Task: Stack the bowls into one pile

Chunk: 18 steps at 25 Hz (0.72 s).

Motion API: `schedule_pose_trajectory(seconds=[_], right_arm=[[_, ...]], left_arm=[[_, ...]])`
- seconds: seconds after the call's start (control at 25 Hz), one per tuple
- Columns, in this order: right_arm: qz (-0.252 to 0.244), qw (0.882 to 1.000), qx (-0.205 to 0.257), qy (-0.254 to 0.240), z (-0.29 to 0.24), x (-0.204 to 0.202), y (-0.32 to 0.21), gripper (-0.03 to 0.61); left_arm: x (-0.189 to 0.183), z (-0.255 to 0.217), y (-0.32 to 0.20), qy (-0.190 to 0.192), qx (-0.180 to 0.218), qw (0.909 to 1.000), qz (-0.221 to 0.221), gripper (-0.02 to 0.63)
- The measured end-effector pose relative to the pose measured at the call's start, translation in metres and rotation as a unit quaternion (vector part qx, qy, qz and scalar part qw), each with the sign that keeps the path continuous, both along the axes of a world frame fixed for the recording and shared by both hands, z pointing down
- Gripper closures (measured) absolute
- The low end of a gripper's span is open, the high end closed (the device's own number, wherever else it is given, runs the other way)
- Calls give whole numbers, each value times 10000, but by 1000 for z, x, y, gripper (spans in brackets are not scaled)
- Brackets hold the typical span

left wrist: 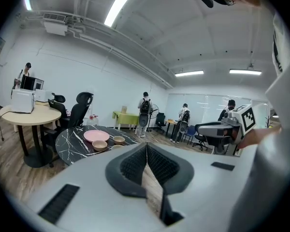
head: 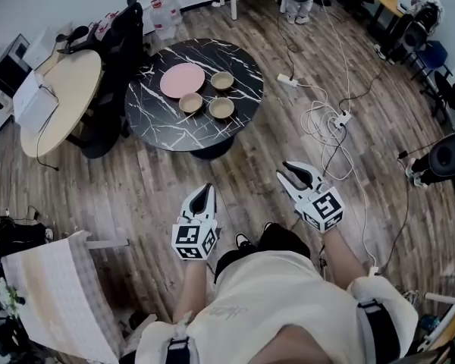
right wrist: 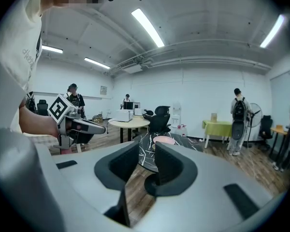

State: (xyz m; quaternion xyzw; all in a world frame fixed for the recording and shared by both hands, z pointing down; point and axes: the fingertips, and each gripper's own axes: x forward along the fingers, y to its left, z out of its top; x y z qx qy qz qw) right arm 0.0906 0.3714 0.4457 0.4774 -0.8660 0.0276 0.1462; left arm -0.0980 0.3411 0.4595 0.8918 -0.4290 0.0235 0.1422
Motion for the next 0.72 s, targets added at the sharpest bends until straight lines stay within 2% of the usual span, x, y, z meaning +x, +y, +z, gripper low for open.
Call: schedule_pose_trajectory(seconds=[0.36,0.56,0.72], right_arm=[[-106,9994,-252,-206,24,15,-31,480],[-233,9989,-184,-371,28,29,-79,480],[-352,9982,-161,-461,23,35,-117,480]], left_arm=[[22,12,-32,-207,-218,9995,81,594],[41,-3,-72,-365,-25,9993,26,594],[48,-12,-104,-366,-51,9993,-50,594]])
